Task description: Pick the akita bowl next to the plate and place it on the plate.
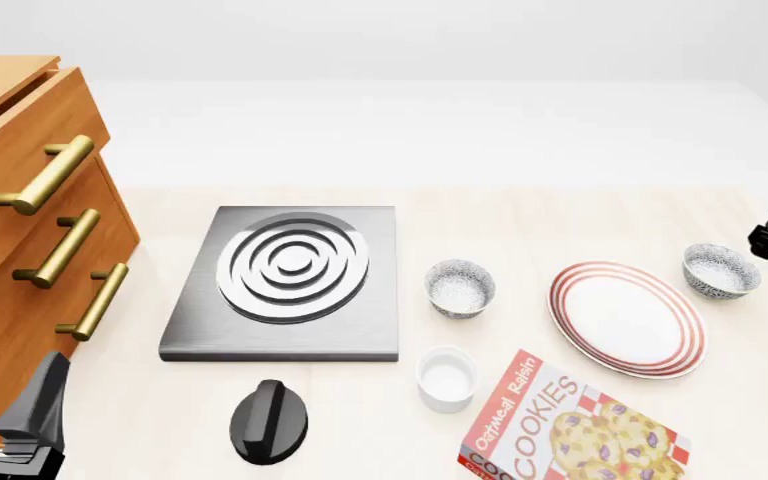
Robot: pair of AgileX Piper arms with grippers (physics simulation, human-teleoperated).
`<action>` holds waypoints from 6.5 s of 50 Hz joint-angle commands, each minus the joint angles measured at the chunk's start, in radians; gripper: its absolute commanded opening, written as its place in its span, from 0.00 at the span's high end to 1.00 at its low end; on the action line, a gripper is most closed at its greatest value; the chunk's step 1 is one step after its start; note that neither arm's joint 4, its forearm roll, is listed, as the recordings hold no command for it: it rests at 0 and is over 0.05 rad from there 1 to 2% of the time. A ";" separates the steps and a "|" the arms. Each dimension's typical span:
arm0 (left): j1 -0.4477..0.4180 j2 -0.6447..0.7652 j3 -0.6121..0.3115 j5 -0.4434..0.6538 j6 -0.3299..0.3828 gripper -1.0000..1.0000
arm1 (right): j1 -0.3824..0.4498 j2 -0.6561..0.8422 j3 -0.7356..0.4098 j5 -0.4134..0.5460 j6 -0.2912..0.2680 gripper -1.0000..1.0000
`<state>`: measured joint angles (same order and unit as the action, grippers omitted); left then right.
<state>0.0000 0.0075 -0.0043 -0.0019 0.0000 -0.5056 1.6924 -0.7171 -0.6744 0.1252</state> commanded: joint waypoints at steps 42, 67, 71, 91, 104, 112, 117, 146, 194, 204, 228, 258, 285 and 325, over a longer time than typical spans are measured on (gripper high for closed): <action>0.000 0.000 0.000 0.000 0.000 0.00 | -0.011 0.115 -0.045 -0.015 0.019 0.00; 0.000 0.000 0.000 0.000 0.000 0.00 | -0.012 0.173 -0.081 -0.015 0.027 0.00; 0.000 0.000 0.000 0.000 0.000 0.00 | -0.012 0.178 -0.083 -0.016 0.028 0.00; 0.000 0.000 0.000 0.000 0.000 0.00 | -0.012 0.233 -0.104 -0.031 0.031 0.00; 0.000 0.000 0.000 0.000 0.000 0.00 | -0.011 0.282 -0.127 -0.036 0.038 0.00; 0.000 0.000 0.000 0.000 0.000 0.00 | -0.008 0.304 -0.145 -0.020 0.056 0.00; 0.000 0.000 0.000 0.000 0.000 0.00 | -0.004 0.316 -0.154 -0.012 0.068 0.00; 0.000 0.000 0.000 0.000 0.000 0.00 | 0.009 0.367 -0.186 0.015 0.115 0.00; 0.000 0.000 0.000 0.000 0.000 0.00 | 0.003 0.433 -0.221 0.035 0.150 0.00; 0.000 0.000 0.000 0.000 0.000 0.00 | -0.002 0.450 -0.238 0.041 0.152 0.00; 0.000 0.000 0.000 0.000 0.000 0.00 | -0.001 0.444 -0.238 0.040 0.154 1.00; 0.000 0.000 0.000 0.000 0.000 0.00 | 0.011 0.305 -0.196 0.083 0.174 1.00; 0.000 0.000 0.000 0.000 0.000 0.00 | 0.034 0.137 -0.129 0.124 0.181 1.00; 0.000 0.000 0.000 0.000 0.000 0.00 | 0.087 -0.062 -0.015 0.155 0.163 1.00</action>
<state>0.0000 0.0075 -0.0043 -0.0019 0.0000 -0.4318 1.6794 -0.7544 -0.5246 0.2892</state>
